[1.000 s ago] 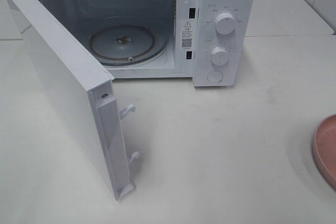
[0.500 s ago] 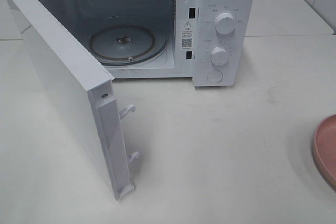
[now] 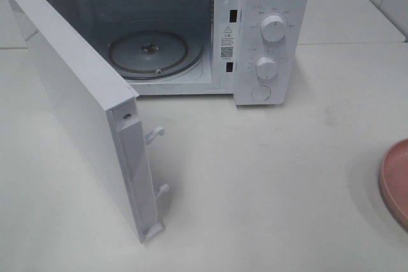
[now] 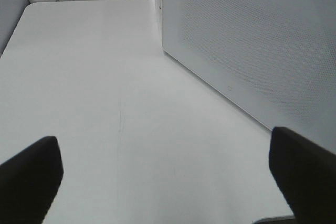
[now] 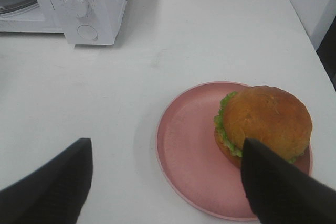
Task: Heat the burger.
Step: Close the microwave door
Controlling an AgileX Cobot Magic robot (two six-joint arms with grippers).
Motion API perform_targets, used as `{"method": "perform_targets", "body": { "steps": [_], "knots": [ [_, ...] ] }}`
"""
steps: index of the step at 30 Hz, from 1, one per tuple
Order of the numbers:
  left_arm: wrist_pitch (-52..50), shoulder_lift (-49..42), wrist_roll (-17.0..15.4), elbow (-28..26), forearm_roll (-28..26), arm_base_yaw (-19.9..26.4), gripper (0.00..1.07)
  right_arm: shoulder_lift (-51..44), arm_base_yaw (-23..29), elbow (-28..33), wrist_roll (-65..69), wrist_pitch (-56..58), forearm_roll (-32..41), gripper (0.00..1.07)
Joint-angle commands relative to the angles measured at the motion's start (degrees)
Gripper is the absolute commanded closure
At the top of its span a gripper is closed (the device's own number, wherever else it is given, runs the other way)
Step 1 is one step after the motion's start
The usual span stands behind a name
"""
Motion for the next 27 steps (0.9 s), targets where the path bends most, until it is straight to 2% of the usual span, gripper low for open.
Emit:
{"method": "perform_targets", "body": {
  "steps": [1,27],
  "knots": [
    [-0.17,-0.34,-0.06,0.17,0.00,0.17,0.07,-1.72,-0.34,0.17,-0.80,-0.63,0.11,0.31],
    [-0.17,-0.34,-0.06,0.17,0.00,0.17,0.07,-1.72,-0.34,0.17,-0.80,-0.63,0.11,0.31]
  ]
}}
